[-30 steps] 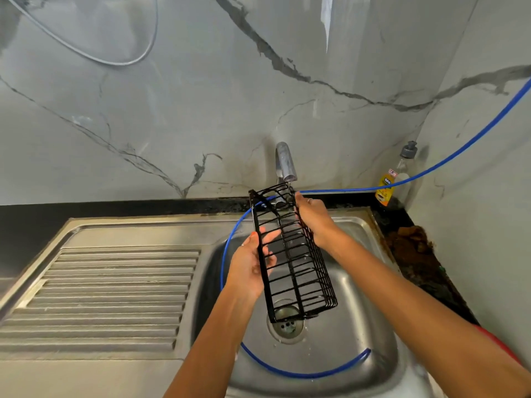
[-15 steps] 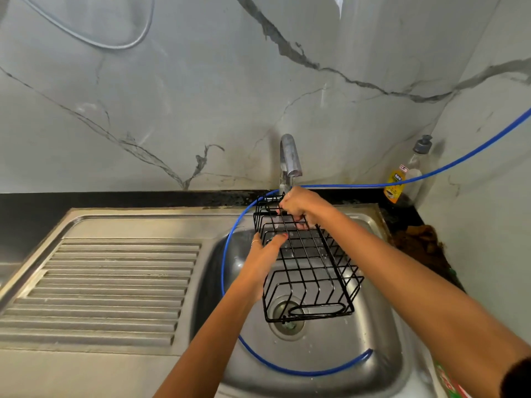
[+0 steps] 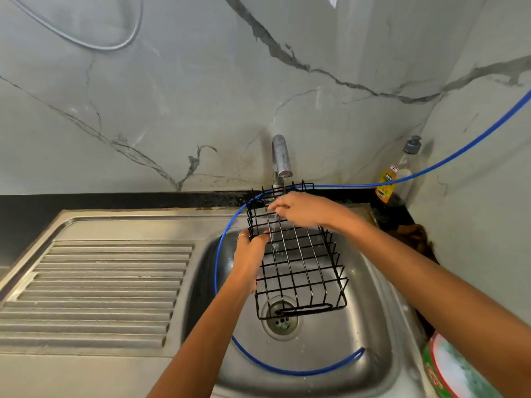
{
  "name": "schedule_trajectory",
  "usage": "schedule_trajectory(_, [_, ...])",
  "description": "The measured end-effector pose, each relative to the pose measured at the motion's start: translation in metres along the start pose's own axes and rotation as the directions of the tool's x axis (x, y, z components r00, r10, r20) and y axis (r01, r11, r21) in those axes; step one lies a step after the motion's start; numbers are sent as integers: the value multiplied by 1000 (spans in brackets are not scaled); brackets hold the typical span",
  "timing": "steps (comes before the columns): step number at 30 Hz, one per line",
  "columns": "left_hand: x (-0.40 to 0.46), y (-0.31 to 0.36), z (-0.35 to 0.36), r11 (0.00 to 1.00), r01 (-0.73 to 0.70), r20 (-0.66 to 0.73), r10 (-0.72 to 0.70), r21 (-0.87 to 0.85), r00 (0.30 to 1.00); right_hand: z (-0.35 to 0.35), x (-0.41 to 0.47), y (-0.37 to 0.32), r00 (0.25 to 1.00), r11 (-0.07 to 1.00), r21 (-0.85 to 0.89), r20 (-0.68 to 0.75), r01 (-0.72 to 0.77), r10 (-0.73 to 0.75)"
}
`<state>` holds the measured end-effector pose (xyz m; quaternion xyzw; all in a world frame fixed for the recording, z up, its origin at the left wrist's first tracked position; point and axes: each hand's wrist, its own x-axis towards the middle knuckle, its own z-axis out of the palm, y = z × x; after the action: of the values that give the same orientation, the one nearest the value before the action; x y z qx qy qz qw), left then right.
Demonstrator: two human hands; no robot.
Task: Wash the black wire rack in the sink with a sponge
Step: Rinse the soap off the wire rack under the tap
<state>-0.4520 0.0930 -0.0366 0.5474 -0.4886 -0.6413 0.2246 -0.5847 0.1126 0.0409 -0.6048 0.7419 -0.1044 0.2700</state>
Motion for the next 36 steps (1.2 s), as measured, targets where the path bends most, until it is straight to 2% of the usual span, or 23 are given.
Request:
schedule_trajectory(3, [0, 1, -1, 997, -76, -19, 76, -2, 997, 31, -20, 12, 986, 990, -87, -115, 108, -117])
schedule_trajectory(7, [-5, 0, 1, 986, -157, -99, 151, -56, 984, 98, -55, 16, 908, 934, -350, -363, 75, -209])
schedule_trajectory(11, [-7, -9, -3, 983, -161, -166, 146, -87, 975, 132, -67, 24, 888, 951, -308, -428, 33, -170])
schedule_trajectory(14, [-8, -12, -8, 985, -139, -187, 117, -106, 975, 125, -55, 20, 889, 973, -227, -439, 35, -134])
schedule_trajectory(16, [-8, -11, -11, 987, -124, -205, 101, -104, 974, 115, -37, 18, 914, 985, -169, -396, 27, -93])
schedule_trajectory(19, [-7, -10, -18, 990, -100, -195, 79, -100, 978, 94, -1, 15, 931, 983, -181, -362, -12, -55])
schedule_trajectory(23, [-7, -11, -23, 993, -84, -162, 69, -87, 984, 64, 49, 17, 886, 991, -125, -463, -57, -8])
schedule_trajectory(25, [-7, -14, -23, 994, -66, -160, 51, -89, 986, 50, 65, 18, 862, 995, -17, -501, -94, 73])
schedule_trajectory(28, [-6, -14, -23, 992, -60, -155, 43, -109, 987, 29, 76, 17, 914, 961, 256, -356, -104, 194])
schedule_trajectory(30, [-6, -13, -24, 989, -34, -157, 12, -142, 988, 17, 75, 15, 956, 938, 337, -242, -75, 164])
schedule_trajectory(33, [-2, -13, -30, 967, 94, -130, -127, -235, 983, 7, 75, 16, 979, 904, 423, -147, -66, 140])
schedule_trajectory(36, [-2, -12, -37, 898, 231, 25, -239, -375, 971, 6, 69, 14, 995, 822, 570, -79, -5, 62])
